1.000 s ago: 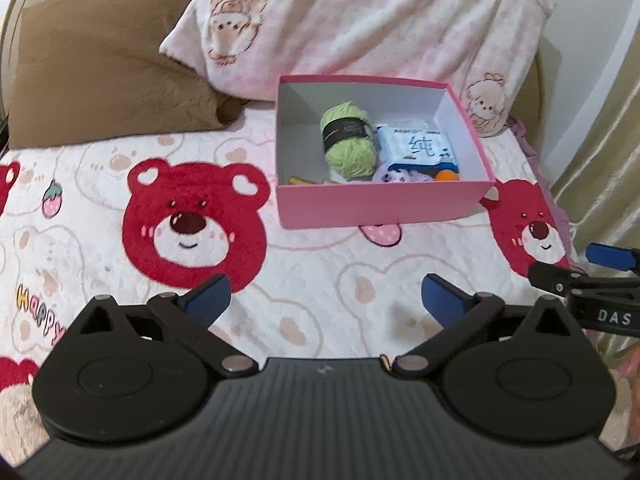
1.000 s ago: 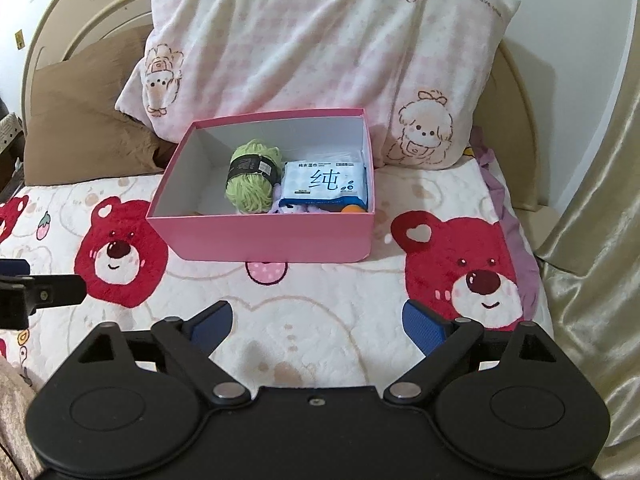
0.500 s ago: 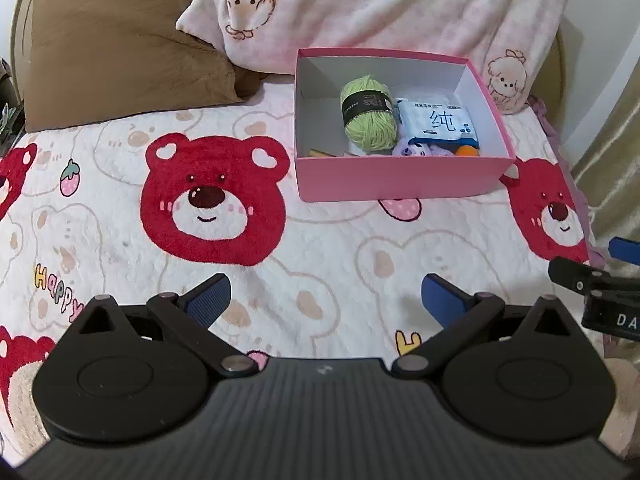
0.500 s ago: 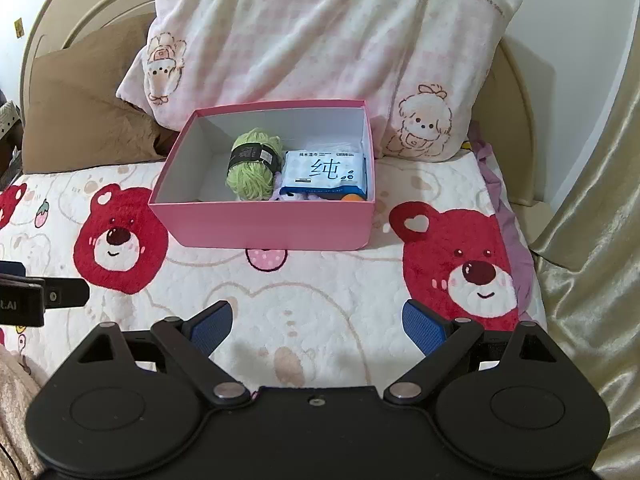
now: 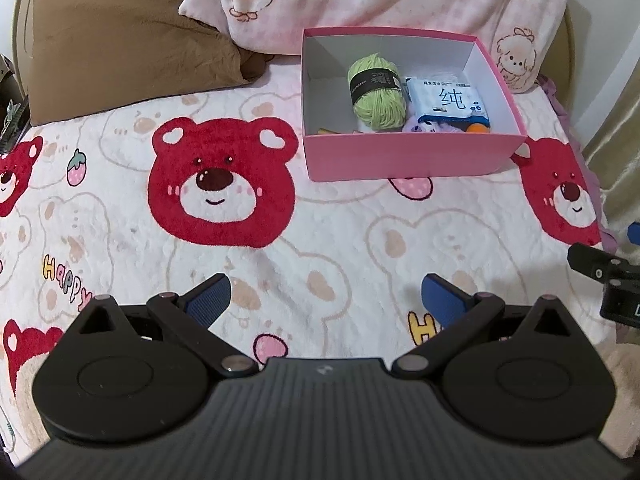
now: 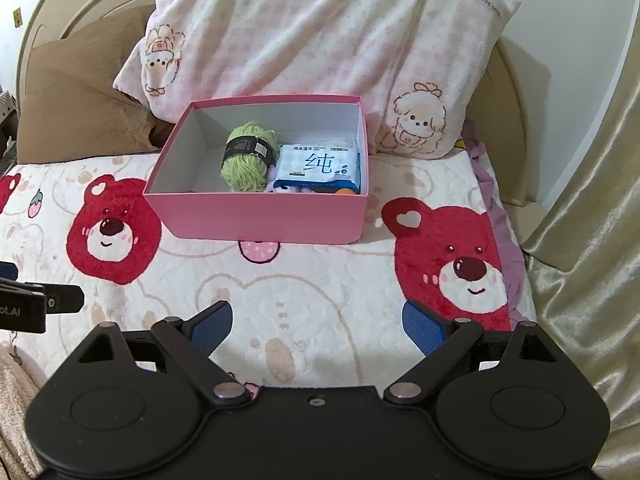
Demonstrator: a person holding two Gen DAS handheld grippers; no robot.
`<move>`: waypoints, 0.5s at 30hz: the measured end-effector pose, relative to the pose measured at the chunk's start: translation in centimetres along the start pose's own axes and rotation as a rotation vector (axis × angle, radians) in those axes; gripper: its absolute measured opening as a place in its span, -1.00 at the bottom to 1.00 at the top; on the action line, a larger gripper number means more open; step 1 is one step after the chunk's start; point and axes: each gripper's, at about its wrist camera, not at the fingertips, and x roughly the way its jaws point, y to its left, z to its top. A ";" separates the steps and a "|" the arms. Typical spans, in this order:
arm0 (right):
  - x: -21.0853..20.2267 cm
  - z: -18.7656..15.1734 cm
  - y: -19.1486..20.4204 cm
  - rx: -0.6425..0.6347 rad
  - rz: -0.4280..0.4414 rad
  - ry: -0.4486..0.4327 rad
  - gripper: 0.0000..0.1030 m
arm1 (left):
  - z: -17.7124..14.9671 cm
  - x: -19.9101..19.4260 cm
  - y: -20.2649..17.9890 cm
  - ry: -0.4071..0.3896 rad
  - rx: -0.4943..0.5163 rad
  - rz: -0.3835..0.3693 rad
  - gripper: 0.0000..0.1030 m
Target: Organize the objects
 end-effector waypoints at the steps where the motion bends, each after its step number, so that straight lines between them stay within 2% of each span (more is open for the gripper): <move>1: 0.0 0.0 0.0 -0.002 0.003 0.000 0.83 | 0.0 0.0 0.0 0.000 0.002 -0.001 1.00; 11: -0.2 0.2 0.4 -0.040 -0.008 0.000 0.83 | 0.2 0.5 0.4 0.018 0.002 -0.040 1.00; 15: -0.1 0.2 0.2 -0.031 -0.014 0.005 0.83 | 0.2 0.5 0.3 0.012 0.005 -0.030 1.00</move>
